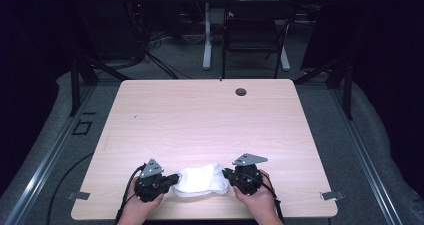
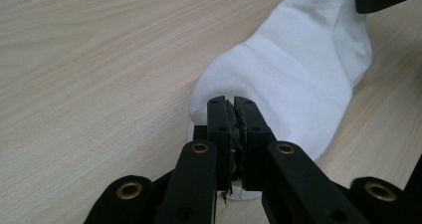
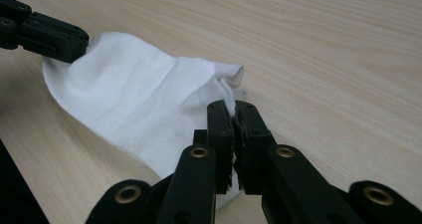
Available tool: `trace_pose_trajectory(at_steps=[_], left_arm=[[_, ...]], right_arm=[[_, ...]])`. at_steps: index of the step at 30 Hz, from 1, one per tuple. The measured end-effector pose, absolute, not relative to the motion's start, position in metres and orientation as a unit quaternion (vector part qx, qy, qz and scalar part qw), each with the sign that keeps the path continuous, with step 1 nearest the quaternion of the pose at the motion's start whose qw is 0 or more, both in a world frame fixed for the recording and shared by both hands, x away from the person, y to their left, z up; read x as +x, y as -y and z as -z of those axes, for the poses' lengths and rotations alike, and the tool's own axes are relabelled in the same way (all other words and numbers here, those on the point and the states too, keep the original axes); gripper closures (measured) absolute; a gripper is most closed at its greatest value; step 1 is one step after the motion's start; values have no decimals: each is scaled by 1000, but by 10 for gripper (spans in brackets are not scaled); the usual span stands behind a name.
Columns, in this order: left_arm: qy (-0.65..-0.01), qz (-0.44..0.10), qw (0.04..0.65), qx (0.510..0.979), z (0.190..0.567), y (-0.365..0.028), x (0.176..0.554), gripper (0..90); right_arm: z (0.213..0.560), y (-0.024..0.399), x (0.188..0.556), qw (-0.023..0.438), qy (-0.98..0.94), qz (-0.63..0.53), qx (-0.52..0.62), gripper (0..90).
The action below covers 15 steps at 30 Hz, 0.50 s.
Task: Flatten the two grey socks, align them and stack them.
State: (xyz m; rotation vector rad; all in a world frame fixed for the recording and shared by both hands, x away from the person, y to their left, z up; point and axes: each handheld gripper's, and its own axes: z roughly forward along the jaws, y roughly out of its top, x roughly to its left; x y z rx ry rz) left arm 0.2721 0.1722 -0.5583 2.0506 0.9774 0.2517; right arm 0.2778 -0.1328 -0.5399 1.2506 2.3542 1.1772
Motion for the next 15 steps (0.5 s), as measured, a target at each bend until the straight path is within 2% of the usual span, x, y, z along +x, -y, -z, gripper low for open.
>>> trace_pose_trajectory(at_steps=[15], left_arm=[[-381,-101,389,832,569,-162,268,863]], right_arm=[[545,134,281,106,-807,-392,428,863]])
